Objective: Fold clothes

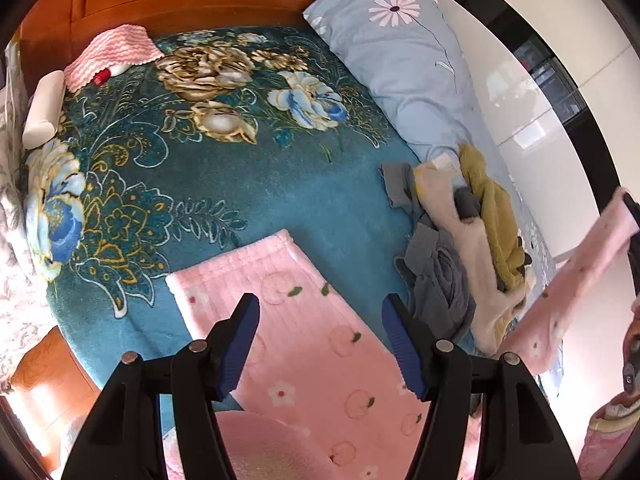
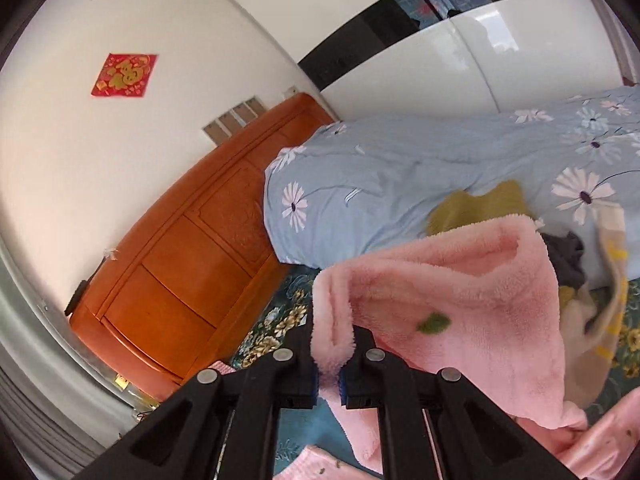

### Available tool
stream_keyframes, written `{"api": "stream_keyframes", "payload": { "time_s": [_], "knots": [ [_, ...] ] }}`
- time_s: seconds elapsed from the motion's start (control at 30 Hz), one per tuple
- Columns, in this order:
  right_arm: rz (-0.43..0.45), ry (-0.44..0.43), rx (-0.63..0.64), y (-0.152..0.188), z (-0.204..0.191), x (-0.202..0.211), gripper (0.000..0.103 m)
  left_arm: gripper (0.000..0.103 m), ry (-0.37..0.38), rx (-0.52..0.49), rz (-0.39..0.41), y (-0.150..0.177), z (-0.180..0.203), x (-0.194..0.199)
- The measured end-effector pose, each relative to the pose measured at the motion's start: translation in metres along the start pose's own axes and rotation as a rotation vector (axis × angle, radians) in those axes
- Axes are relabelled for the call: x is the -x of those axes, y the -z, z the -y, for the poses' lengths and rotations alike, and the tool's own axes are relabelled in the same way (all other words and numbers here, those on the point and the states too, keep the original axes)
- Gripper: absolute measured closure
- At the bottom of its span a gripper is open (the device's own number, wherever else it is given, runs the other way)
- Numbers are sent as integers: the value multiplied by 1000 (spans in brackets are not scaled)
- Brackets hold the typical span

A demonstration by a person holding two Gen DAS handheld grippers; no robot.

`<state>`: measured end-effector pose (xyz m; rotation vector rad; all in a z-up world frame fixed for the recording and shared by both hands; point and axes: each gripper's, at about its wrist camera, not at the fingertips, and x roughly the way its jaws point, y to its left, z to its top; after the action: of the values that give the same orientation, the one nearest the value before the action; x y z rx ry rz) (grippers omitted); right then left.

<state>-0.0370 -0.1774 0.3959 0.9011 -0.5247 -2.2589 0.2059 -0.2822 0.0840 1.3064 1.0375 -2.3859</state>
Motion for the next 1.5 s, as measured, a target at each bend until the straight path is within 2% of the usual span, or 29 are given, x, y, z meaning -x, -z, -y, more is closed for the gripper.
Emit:
{"api": "stream_keyframes", "payload": {
  "time_s": [0.1,0.17,0.3,0.37,0.4,0.43,0.57,0.67,0.7,0.73,0.83,0.93,1.03,1.1,1.2,1.27,1.33,1.43,1.47,1.5],
  "knots": [
    [-145,10,79,27,-43,-86,96,38,-11,47,19,-5,-16,7],
    [-259,56,154,59,-60,-139,96,38,-22,76,24,-7,-26,9],
    [-469,91,172,125,-49,-211,92,38,-42,108,5,-9,-39,5],
    [-544,67,137,146,-37,-230,82,38,-46,116,-13,-9,-41,-1],
    [-562,51,118,152,-31,-233,65,38,-44,120,-23,-9,-41,-5],
    [-558,41,113,153,-26,-228,56,38,-40,124,-32,-9,-40,-9],
    [-469,23,162,129,-13,-175,53,38,-1,138,-83,-13,-25,-32],
    [-335,55,134,108,26,-98,47,38,52,180,-162,-18,-10,-63],
    [-286,67,119,102,41,-70,43,38,71,195,-188,-19,-5,-74],
    [-246,106,100,99,63,-41,40,38,89,209,-215,-21,0,-85],
    [-161,318,22,104,155,50,40,38,120,286,-297,-27,11,-128],
    [-135,540,-149,125,257,142,40,38,135,352,-361,-30,23,-172],
    [-95,695,-361,152,335,232,40,39,89,404,-352,-38,28,-205],
    [-82,749,-452,180,364,280,40,39,41,407,-314,-47,28,-218],
    [-99,804,-526,216,387,320,40,40,-30,403,-283,-54,26,-230],
    [-102,810,-556,232,397,331,40,41,-3,445,-278,-56,21,-237],
    [-95,804,-582,239,404,330,40,47,-2,465,-278,-56,21,-240],
    [-82,773,-638,243,411,319,40,63,-3,491,-279,-57,21,-244],
    [-77,757,-660,244,412,314,40,79,-4,500,-279,-57,21,-245],
    [-72,741,-681,245,413,310,40,101,-5,509,-279,-58,21,-246]
  ]
}}
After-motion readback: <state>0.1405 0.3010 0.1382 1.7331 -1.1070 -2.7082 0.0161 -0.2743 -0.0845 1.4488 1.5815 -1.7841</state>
